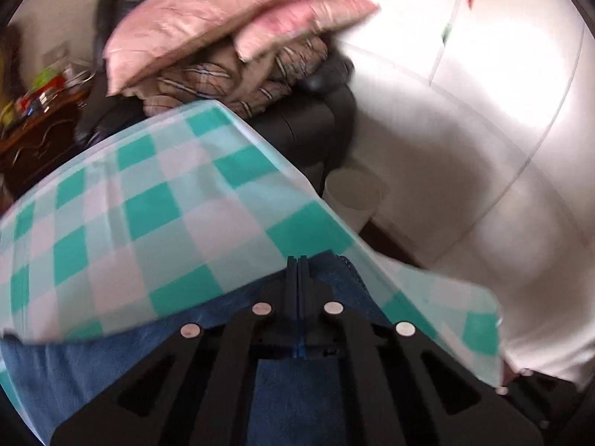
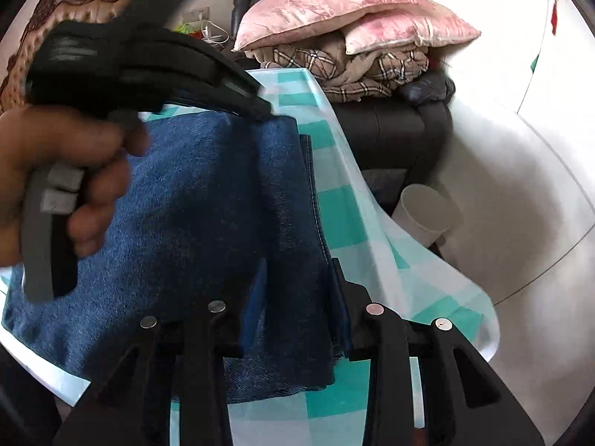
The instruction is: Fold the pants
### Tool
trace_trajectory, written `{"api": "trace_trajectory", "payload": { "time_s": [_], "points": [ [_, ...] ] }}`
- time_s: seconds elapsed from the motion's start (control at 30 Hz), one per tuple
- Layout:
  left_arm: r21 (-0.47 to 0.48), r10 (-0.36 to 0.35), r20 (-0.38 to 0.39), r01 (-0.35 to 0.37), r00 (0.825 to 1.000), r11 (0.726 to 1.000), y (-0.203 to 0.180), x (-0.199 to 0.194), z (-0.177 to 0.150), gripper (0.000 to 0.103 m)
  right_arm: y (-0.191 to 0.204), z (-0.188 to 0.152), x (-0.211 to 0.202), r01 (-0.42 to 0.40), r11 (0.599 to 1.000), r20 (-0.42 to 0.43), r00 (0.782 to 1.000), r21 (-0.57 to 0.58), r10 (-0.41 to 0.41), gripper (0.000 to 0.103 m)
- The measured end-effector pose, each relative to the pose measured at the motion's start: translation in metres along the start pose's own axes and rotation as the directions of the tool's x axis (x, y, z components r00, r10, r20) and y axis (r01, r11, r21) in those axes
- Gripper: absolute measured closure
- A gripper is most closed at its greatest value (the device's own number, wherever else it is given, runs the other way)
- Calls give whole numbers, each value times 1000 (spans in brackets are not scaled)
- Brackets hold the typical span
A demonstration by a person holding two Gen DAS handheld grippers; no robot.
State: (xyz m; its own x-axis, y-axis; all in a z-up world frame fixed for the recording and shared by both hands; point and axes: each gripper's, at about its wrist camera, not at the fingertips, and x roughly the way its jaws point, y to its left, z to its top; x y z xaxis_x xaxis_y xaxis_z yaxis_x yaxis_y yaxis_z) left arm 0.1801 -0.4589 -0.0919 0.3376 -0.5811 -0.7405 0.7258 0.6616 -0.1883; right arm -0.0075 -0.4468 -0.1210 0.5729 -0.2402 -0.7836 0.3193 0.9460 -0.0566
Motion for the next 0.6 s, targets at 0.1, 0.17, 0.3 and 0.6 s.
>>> {"api": "trace_trajectory", "payload": {
  "time_s": [0.1, 0.17, 0.3, 0.6],
  "points": [
    [-74, 58, 57, -53, 997, 996, 32, -35, -17, 77, -3, 1, 3, -8, 1000, 4, 1000, 7, 8, 71],
    [-108, 113, 11, -111, 994, 988, 57, -37, -30, 76, -3, 1, 4, -8, 1000, 2, 1000, 10, 8, 71],
    [-246, 240, -20, -237, 971, 940, 126, -48, -39, 76, -1, 0, 3, -1, 1000, -4, 1000, -1, 1, 71],
    [-269, 358, 128, -315, 925, 910, 124, -154, -91, 9, 32, 51, -21, -55, 996, 87, 994, -65, 61, 46]
  ]
}}
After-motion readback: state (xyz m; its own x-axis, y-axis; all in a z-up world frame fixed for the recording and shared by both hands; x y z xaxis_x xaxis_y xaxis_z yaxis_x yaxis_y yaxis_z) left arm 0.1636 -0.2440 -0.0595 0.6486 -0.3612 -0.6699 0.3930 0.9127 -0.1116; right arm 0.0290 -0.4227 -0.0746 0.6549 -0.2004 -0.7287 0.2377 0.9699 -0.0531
